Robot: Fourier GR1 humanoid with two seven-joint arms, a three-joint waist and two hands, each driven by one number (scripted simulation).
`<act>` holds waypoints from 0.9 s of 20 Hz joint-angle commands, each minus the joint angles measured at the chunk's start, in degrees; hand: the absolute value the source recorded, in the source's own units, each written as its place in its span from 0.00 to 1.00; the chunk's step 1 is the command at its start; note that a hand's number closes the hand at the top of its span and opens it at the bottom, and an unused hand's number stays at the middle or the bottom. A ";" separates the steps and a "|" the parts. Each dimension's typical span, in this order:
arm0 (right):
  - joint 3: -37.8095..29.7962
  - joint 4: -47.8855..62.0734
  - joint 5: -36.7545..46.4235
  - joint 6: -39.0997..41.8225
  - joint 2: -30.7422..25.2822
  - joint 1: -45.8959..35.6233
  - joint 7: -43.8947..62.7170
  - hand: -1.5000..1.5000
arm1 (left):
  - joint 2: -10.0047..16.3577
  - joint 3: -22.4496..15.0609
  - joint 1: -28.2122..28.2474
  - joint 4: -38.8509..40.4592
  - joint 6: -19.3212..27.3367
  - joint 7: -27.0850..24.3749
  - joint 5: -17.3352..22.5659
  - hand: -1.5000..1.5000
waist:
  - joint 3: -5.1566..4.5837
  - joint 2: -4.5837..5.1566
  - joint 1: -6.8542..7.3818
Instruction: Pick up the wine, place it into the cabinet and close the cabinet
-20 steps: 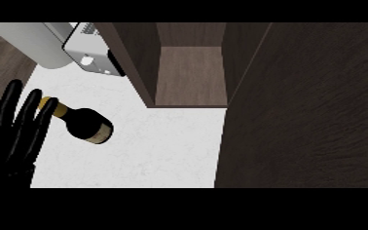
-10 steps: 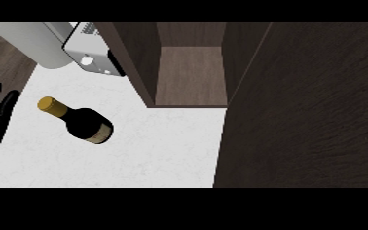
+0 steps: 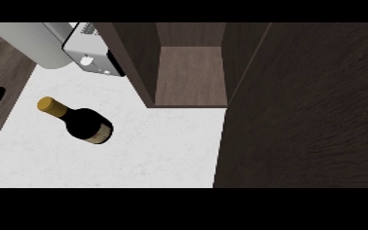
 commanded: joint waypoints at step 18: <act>0.94 -7.27 -1.33 0.93 0.49 3.28 1.46 0.00 | -0.69 2.74 -3.17 30.17 -12.09 -16.43 -2.04 0.00 | 0.00 0.10 -0.63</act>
